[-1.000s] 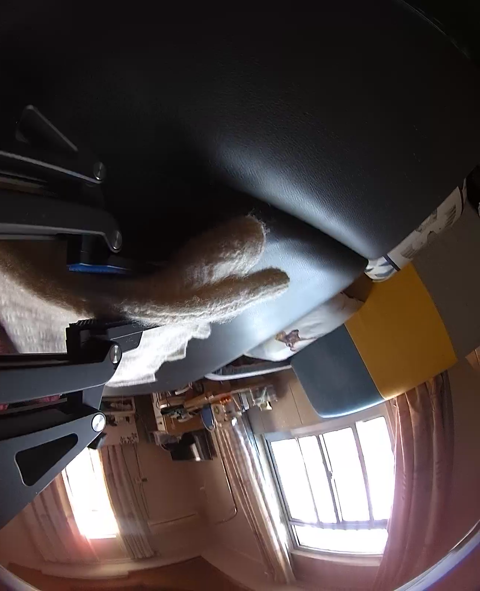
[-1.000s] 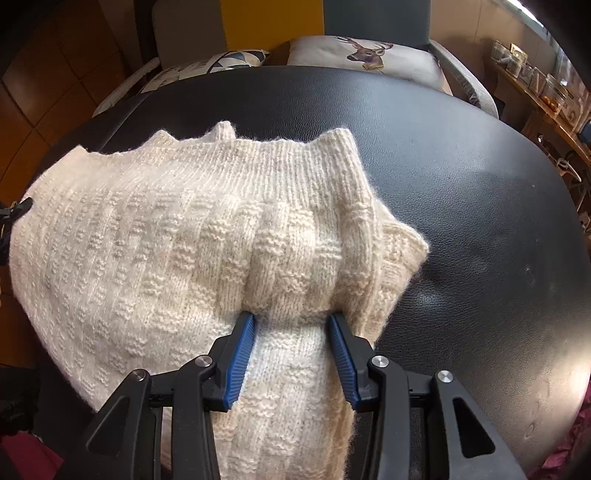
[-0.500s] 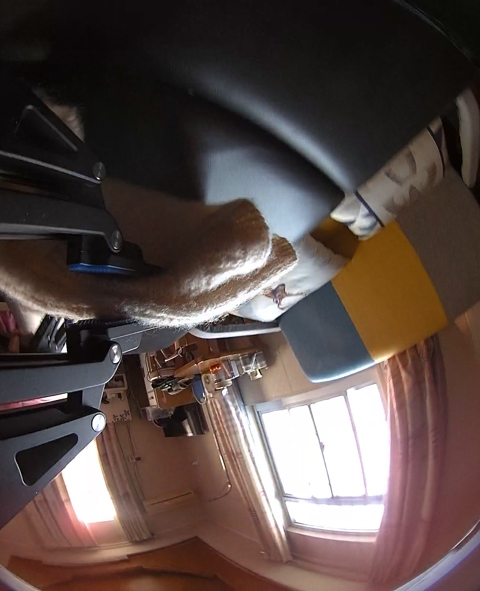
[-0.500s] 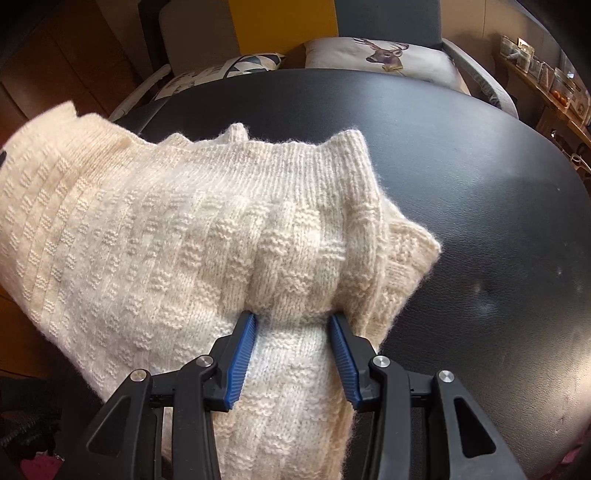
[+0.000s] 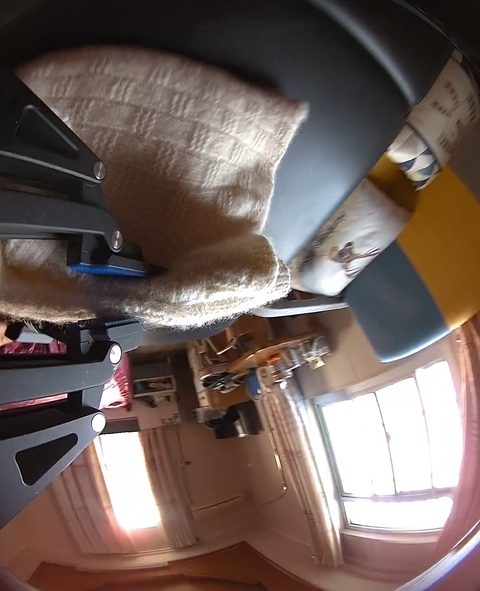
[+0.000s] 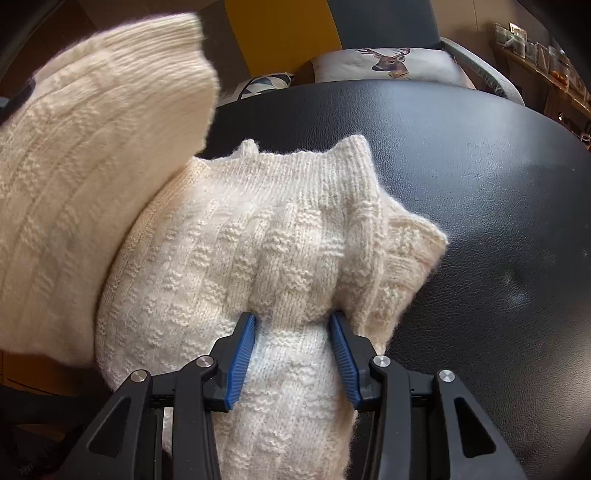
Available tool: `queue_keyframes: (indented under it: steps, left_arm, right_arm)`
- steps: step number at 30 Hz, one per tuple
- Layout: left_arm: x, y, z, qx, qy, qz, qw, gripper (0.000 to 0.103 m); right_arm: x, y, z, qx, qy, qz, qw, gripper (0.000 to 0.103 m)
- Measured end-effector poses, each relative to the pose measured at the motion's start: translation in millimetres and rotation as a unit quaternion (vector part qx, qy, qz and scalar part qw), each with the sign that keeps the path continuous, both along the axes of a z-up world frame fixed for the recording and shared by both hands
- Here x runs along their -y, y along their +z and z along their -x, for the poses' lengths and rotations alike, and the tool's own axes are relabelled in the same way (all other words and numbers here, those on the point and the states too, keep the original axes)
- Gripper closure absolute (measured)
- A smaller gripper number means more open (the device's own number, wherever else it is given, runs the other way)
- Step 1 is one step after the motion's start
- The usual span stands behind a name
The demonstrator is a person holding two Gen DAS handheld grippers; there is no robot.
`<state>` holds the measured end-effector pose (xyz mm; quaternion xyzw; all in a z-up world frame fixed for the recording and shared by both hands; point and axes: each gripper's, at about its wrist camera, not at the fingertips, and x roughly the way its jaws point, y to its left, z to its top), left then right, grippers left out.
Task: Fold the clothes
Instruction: 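Lift and fold the side edge over the body with the left gripper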
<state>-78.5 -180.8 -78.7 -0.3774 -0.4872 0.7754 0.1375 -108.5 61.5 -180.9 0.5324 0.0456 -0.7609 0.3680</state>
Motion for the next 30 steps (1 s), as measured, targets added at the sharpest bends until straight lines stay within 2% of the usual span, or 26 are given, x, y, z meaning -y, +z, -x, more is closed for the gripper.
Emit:
queue_keyframes:
  steps: [6, 13, 16, 19, 23, 26, 28, 30]
  left_arm:
    - [-55.5, -12.0, 17.5, 0.020, -0.043, 0.023, 0.9986, 0.085]
    - [-83.3, -39.7, 29.6, 0.055, -0.062, 0.074, 0.9938, 0.085]
    - [-85.5, -51.3, 26.1, 0.073, -0.059, 0.060, 0.9938, 0.083]
    - [-80.9, -47.7, 22.5, 0.070, -0.062, 0.039, 0.9949, 0.078]
    - [-70.2, -32.5, 17.8, 0.051, -0.068, 0.005, 0.9963, 0.052]
    - [-62.2, -21.0, 14.3, 0.037, -0.073, -0.020, 0.9964, 0.047]
    - [-56.8, -13.4, 11.9, 0.028, -0.076, -0.036, 0.9960, 0.047]
    - [-39.8, -0.1, -4.8, 0.005, -0.076, 0.007, 0.9971, 0.043]
  right_arm:
    - [-2.7, -2.9, -1.3, 0.008, -0.004, 0.030, 1.000, 0.059]
    - [-20.1, -7.8, -3.1, 0.018, -0.005, 0.083, 0.996, 0.059]
    - [-24.9, -9.1, -4.2, 0.016, -0.006, 0.096, 0.995, 0.059]
    - [-31.8, -9.2, -2.4, 0.023, -0.013, 0.114, 0.993, 0.059]
    - [-50.9, -5.8, -1.7, 0.041, -0.022, 0.144, 0.988, 0.060]
    - [-76.9, -0.9, -4.4, 0.051, -0.046, 0.163, 0.984, 0.060]
    - [-94.2, -0.5, -8.6, 0.050, -0.062, 0.158, 0.984, 0.060]
    - [-110.1, -0.7, -13.6, 0.050, -0.078, 0.154, 0.984, 0.060]
